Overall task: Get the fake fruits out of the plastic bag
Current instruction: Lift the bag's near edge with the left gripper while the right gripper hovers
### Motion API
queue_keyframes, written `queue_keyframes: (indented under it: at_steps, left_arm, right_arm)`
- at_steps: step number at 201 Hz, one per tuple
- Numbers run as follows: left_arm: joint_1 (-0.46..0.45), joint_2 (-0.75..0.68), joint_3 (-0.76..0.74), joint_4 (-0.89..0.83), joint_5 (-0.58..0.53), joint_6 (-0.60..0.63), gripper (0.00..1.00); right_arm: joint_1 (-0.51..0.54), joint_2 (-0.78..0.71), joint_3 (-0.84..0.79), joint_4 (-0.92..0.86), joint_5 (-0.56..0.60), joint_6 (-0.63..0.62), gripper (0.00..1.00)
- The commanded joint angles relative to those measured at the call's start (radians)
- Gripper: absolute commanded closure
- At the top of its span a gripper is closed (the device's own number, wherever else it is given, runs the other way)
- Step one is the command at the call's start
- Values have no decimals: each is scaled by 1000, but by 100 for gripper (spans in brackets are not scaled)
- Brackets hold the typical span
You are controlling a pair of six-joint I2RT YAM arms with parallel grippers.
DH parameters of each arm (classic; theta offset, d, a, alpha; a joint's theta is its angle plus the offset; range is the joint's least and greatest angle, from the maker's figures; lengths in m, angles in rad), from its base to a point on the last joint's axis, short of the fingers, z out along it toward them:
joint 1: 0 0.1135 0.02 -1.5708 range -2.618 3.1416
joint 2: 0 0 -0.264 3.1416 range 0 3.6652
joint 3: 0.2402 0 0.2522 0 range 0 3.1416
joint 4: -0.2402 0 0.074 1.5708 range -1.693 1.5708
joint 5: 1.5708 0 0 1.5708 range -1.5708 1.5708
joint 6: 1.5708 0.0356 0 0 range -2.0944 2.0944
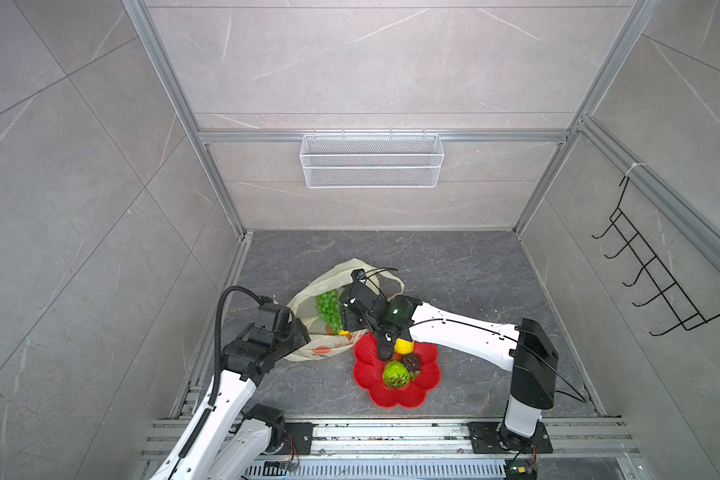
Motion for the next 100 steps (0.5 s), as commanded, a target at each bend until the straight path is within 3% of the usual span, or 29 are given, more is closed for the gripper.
queue_keyframes:
  at_steps: [1, 32, 77, 100]
  left_arm:
    - [-5, 31, 122, -96, -97, 37, 33]
    - [-26, 236, 254, -64, -169, 146, 31]
    - [-168, 574, 410, 37, -290, 359, 25]
    - [-190, 683, 468, 86, -427, 443, 22]
  right_arm:
    - [2, -4, 4, 33, -12, -5, 29]
    - [-14, -30, -60, 78, -21, 62, 29]
    - [-60, -100, -170, 162, -48, 190, 29]
    - [-70, -144, -228, 197, -30, 220, 28]
